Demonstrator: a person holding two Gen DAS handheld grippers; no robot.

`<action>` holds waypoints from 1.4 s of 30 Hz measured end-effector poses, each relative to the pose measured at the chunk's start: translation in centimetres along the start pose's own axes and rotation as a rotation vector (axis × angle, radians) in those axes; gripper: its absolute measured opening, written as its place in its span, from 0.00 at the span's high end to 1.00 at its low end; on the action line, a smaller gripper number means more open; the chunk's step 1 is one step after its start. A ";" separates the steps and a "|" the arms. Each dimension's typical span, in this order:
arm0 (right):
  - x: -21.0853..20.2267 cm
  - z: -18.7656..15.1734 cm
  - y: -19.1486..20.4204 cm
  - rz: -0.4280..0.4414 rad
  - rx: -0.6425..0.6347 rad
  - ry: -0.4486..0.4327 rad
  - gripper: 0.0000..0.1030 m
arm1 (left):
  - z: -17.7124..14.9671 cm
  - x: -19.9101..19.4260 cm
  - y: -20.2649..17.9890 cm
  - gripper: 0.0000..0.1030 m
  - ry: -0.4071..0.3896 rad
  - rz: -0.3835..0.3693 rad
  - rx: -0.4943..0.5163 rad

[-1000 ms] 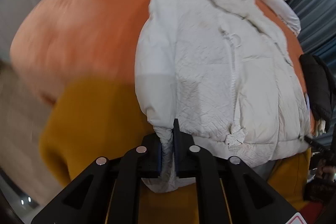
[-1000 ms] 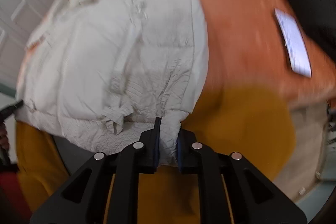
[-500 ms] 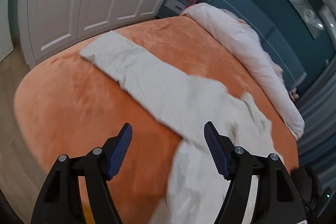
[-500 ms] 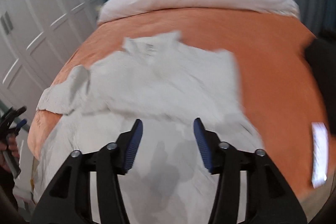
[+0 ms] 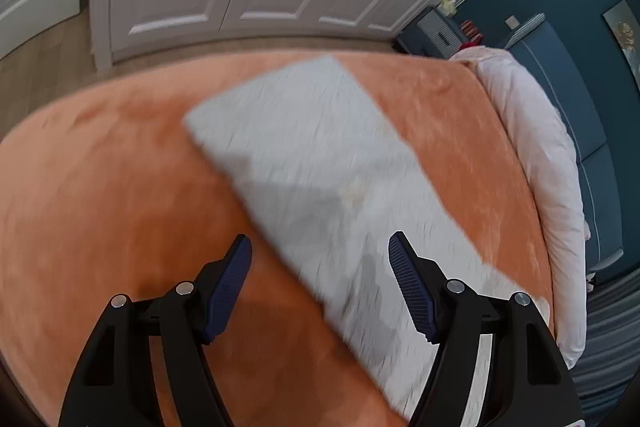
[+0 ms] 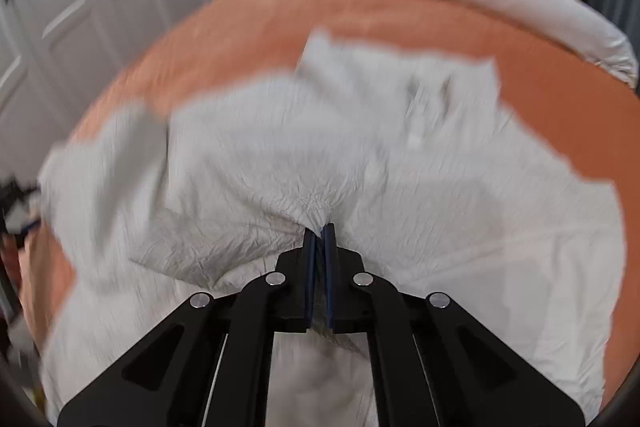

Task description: Fold large clothes

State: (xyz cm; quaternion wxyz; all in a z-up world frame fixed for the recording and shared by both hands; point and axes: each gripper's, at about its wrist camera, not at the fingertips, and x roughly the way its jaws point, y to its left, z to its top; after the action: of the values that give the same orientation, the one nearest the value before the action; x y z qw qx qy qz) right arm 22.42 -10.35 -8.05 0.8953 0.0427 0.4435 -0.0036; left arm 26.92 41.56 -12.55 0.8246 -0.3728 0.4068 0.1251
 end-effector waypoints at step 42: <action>-16.2 -15.1 -14.1 -0.036 0.230 0.073 0.42 | -33.1 -12.0 -26.0 0.57 0.364 -0.489 0.697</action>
State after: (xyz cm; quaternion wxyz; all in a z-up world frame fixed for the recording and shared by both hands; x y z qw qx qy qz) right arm 0.03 -23.73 -5.32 0.8675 0.1372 0.4732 -0.0691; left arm 13.39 0.99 -2.97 0.8213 -0.1743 0.4627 -0.2845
